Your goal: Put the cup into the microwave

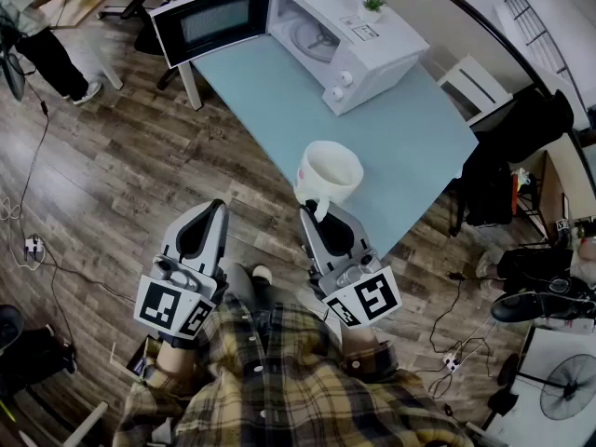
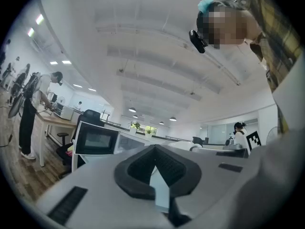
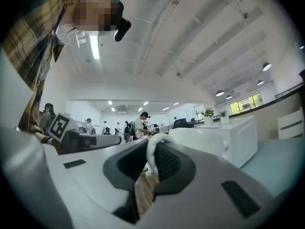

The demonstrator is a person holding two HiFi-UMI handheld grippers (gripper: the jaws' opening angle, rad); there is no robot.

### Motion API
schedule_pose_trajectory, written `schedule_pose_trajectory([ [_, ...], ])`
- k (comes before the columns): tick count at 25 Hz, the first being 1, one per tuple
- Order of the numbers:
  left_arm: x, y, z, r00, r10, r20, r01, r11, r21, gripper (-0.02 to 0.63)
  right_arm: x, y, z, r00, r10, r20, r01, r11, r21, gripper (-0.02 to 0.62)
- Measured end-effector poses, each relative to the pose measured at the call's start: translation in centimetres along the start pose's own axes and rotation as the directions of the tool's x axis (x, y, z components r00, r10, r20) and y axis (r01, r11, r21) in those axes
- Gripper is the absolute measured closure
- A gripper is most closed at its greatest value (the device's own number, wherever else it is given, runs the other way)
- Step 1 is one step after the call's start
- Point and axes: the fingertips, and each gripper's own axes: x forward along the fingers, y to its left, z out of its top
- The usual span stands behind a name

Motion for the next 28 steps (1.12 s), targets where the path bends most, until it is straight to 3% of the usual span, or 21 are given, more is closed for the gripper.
schedule_pose_trajectory([
  [13, -0.1, 2.7, 0.3, 1.000, 0.026, 0.008, -0.026, 1.000, 0.006, 0.614, 2.2, 0.1, -0.1, 1.000, 0.008, 0.000, -0.008, 1.000, 0.013, 0.552],
  [19, 0.7, 7.8, 1.3, 1.000, -0.012, 0.010, 0.012, 1.000, 0.003, 0.614, 7.1, 0.6, -0.4, 0.999, -0.039, 0.002, 0.039, 0.999, 0.002, 0.552],
  [28, 4.6, 17.9, 4.3, 0.992, -0.129, -0.012, 0.129, 0.992, -0.001, 0.614, 17.6, 0.9, -0.8, 0.989, -0.146, -0.009, 0.146, 0.989, 0.001, 0.552],
])
